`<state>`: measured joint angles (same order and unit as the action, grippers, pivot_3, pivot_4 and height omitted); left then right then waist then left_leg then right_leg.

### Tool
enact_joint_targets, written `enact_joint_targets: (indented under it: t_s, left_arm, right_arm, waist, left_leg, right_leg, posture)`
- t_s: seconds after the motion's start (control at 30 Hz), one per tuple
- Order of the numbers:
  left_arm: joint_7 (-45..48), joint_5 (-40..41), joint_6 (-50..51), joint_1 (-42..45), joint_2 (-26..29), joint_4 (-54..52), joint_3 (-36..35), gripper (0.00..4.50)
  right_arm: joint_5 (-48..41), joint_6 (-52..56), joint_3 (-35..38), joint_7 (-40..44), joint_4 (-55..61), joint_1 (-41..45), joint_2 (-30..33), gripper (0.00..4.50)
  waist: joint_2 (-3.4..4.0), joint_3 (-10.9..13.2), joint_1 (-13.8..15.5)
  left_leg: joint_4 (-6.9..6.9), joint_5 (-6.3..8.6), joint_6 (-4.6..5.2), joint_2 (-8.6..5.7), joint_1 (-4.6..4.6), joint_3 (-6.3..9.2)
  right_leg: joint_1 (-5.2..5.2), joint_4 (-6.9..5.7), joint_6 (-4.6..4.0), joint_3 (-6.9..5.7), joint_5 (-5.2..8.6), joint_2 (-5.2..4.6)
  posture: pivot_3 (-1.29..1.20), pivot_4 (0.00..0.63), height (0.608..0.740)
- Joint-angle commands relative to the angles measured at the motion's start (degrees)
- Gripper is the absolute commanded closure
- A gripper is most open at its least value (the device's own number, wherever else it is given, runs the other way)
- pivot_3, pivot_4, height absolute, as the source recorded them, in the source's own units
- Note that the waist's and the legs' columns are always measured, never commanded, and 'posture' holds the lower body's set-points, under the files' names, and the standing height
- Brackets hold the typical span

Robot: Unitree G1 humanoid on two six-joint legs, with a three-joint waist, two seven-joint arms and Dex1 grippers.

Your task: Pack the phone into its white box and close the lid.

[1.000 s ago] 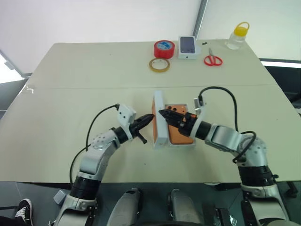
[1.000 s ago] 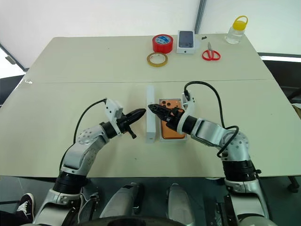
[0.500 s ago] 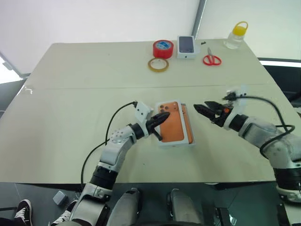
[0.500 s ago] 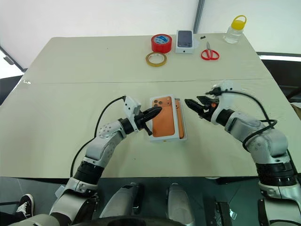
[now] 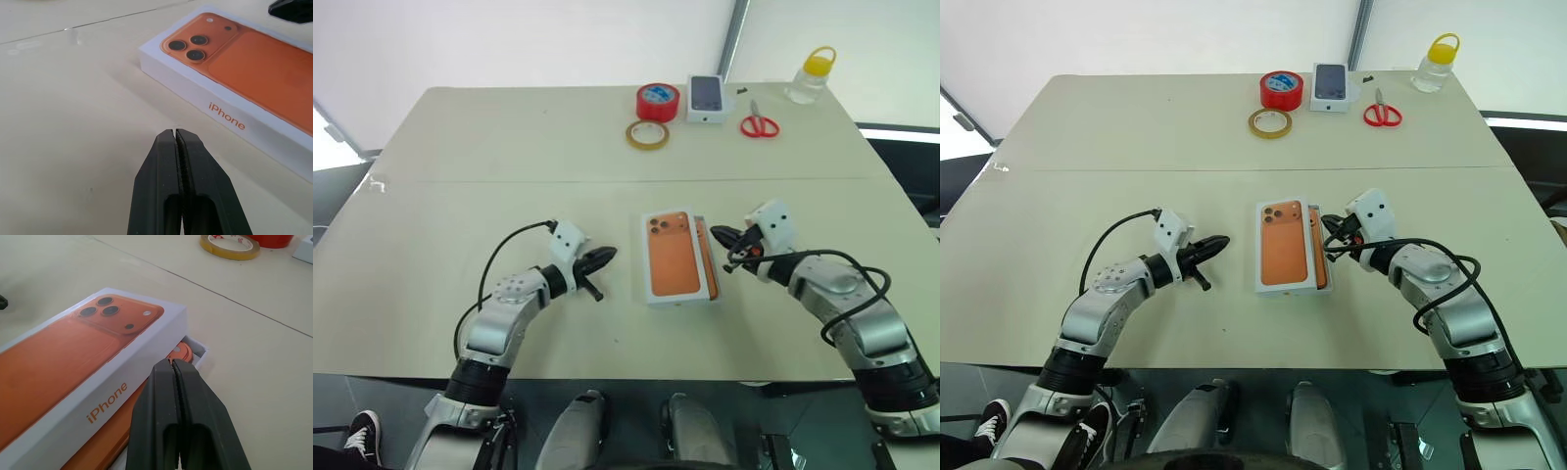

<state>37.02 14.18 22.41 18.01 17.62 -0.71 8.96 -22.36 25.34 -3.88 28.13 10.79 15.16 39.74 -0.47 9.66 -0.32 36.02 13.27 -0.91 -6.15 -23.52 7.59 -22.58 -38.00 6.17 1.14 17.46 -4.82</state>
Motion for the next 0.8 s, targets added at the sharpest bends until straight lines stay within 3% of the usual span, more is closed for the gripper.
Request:
enact_joint_targets:
  t_s: [0.03, 0.8]
  left_arm:
    - [-0.3, -1.7, 0.2, 1.5, -0.8, 0.3, 2.0, 4.42]
    - [-0.2, -4.5, -1.4, 7.5, -8.1, 6.9, 4.1, 4.42]
  right_arm:
    - [3.9, -2.7, -0.8, 2.4, 1.8, -0.6, 0.6, 4.44]
    - [9.5, -3.1, 1.6, 6.4, 2.6, -0.5, -0.9, 4.44]
  waist:
    - [0.0, 0.0, 0.0]
    - [-0.01, 0.0, -0.2]
  left_leg:
    - [0.0, 0.0, 0.0, 0.0, 0.0, 0.0]
    - [0.02, -0.01, -0.02, 0.0, 0.02, 0.01]
  right_leg:
    - [-0.01, 0.0, 0.0, -0.01, 0.0, 0.0]
    - [0.02, -0.05, 0.0, -0.02, 0.0, 0.01]
  posture:
    - [0.0, 0.15, 0.74]
    - [0.0, 0.15, 0.74]
